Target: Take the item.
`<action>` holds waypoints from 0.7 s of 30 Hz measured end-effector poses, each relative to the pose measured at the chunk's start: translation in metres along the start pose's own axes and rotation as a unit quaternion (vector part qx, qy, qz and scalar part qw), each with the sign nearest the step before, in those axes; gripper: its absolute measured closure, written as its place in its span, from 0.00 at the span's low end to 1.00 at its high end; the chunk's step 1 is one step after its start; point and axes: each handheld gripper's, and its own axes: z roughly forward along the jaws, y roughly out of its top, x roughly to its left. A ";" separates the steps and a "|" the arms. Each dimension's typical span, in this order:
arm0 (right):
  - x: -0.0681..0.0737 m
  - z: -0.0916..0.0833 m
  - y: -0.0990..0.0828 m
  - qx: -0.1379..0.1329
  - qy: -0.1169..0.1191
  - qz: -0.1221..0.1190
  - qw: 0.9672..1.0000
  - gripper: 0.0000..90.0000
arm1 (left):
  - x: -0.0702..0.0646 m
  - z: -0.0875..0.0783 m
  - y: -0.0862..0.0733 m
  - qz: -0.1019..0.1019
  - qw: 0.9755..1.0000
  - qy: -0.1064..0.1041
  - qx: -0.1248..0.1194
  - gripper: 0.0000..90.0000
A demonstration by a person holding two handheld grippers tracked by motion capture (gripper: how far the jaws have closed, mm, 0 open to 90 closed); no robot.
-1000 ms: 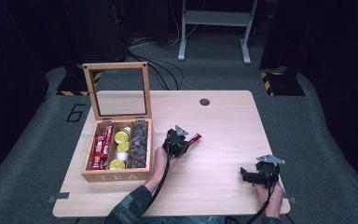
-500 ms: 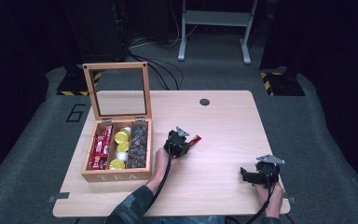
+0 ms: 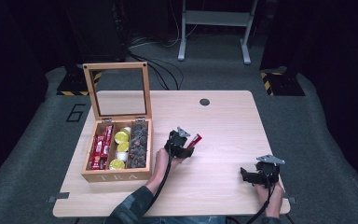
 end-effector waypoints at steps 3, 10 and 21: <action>0.000 0.000 0.000 0.001 0.000 0.001 1.000 0.04 | -0.003 -0.006 0.001 0.000 1.000 -0.008 -0.006 0.33; 0.000 0.000 0.000 0.000 0.000 0.000 1.000 0.04 | -0.003 -0.039 0.005 0.020 0.999 -0.025 -0.030 0.15; 0.000 0.000 0.000 0.000 0.000 0.000 1.000 0.04 | 0.013 -0.093 -0.004 0.015 0.998 -0.010 -0.063 0.04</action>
